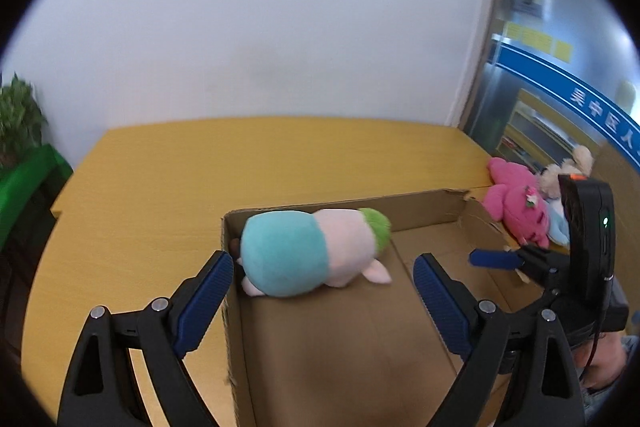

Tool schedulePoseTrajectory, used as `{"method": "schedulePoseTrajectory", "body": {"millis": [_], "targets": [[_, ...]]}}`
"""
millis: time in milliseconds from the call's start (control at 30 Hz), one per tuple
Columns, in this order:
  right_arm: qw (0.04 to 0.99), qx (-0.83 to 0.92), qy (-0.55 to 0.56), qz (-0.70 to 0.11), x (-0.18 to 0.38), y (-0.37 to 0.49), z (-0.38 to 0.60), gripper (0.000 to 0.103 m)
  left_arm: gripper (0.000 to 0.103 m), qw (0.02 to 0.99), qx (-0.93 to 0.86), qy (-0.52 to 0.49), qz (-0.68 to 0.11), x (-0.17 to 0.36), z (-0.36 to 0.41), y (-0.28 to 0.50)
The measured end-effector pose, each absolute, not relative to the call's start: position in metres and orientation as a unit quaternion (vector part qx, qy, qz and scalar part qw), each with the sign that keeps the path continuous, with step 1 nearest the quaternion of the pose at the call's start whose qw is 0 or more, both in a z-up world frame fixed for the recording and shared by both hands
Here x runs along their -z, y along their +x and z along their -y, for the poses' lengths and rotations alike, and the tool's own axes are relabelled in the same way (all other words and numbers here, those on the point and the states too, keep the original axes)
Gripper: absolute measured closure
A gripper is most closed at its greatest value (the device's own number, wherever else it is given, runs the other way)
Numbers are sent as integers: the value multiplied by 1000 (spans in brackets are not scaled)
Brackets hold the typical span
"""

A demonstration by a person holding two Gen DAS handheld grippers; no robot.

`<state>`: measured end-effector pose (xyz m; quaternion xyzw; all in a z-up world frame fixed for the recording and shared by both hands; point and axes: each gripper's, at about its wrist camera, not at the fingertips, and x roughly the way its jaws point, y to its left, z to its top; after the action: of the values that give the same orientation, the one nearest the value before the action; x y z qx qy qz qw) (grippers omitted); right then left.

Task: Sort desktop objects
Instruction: 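Open both grippers to drop the pig into the box, then grasp the black boxed charger with the left gripper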

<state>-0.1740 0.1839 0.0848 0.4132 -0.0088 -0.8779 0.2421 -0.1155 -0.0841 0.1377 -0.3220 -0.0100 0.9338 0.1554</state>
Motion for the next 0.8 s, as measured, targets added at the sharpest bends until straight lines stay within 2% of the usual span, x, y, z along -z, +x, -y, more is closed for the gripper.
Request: {"method": "schedulePoseTrajectory", "body": {"millis": [167,300,367,433,467,500,533,567,600,667,700,733,800], "targets": [[209,902,378,18,-111,-89,-224,0,10,155,-952,-263,-5,-153,49,-33],[177,922,345,-3,-123,-33,-253,1,10,164,-952,-258,2,-152,13,-7],[165,929,332,-9,-126,-10,-265,10,10,179,-949,-258,15,-147,1,4],[167,930,326,-14,-125,7,-271,39,13,177,-949,-258,30,-142,-3,16],[167,929,329,-14,-124,14,-274,45,15,176,-949,-258,40,-140,-3,20],[166,927,336,-15,-121,19,-276,51,32,179,-948,-259,46,-139,-3,24],[164,926,340,-15,-119,24,-279,52,62,184,-945,-265,52,-137,-5,27],[164,925,342,-13,-119,29,-283,52,74,189,-941,-276,55,-135,-7,29],[168,925,342,-9,-119,34,-286,49,80,193,-937,-287,56,-132,-8,31],[172,925,339,4,-119,41,-295,23,76,200,-933,-293,52,-130,-12,36],[171,928,332,10,-118,45,-298,2,65,200,-934,-293,48,-130,-14,41],[169,930,326,10,-119,49,-301,0,41,194,-936,-291,45,-130,-15,45],[167,932,323,10,-119,55,-306,0,18,178,-942,-282,44,-129,-14,52]]}}
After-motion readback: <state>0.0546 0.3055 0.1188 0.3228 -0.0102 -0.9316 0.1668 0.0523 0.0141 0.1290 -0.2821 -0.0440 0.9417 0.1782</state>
